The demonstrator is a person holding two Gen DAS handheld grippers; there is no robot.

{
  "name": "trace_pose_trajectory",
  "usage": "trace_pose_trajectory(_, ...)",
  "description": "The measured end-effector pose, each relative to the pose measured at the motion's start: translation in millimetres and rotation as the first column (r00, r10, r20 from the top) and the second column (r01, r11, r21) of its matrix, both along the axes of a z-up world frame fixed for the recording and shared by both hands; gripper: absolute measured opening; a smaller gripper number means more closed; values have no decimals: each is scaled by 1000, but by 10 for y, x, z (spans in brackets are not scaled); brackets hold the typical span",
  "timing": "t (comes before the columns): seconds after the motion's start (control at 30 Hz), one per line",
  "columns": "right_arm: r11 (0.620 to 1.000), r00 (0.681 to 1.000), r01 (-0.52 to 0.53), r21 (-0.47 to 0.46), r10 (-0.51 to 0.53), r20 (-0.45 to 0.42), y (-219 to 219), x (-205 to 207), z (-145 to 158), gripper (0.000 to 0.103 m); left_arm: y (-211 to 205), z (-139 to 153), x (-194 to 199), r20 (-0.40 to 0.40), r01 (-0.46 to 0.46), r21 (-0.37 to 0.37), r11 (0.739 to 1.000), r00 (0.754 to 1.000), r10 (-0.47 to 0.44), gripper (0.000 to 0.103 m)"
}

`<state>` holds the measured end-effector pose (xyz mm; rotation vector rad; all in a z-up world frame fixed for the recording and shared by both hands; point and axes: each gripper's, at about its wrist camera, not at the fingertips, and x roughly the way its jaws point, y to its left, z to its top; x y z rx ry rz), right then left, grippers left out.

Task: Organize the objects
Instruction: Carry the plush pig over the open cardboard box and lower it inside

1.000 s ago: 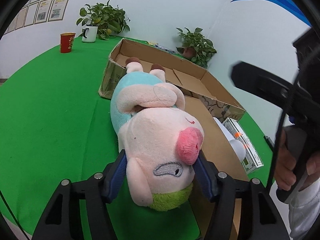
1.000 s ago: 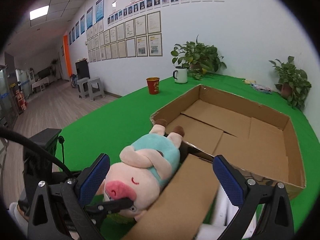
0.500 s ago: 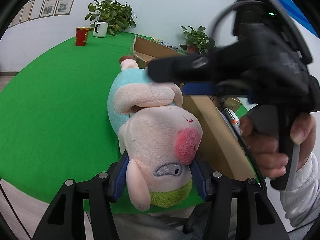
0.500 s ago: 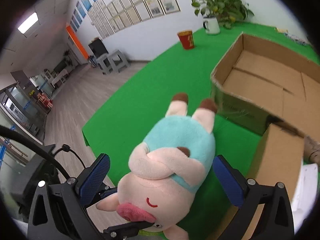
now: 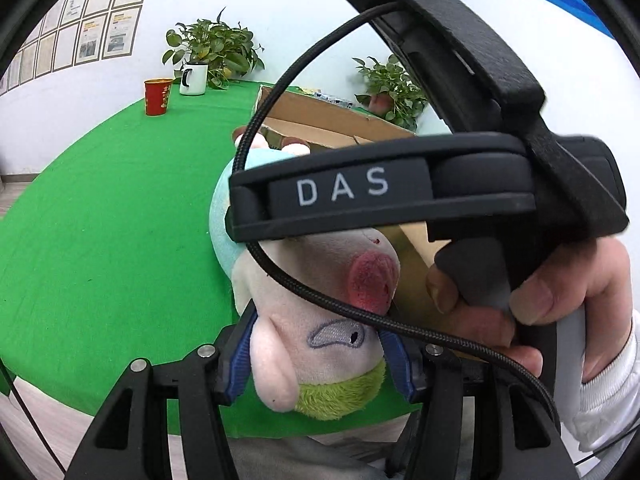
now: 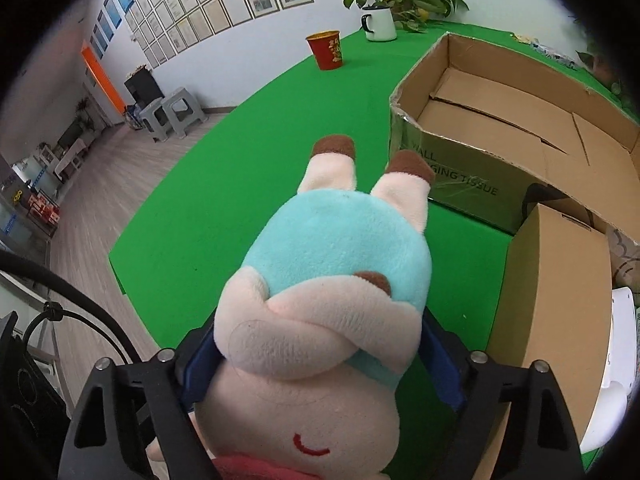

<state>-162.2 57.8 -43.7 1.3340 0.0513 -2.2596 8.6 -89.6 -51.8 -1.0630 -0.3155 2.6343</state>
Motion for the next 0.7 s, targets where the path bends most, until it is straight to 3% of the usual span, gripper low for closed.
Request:
trace_pose_trajectory(0.3, 999, 998, 25, -35, -28, -61, -19, -5, 93, 77, 137, 98, -111, -38, 27, -68, 997, 999, -29, 52)
trace_pose_trajectory(0.7, 996, 971, 61, -67, -75, -227, 95, -129, 795, 77, 357, 744, -380, -204, 42, -80, 996, 977, -57, 52)
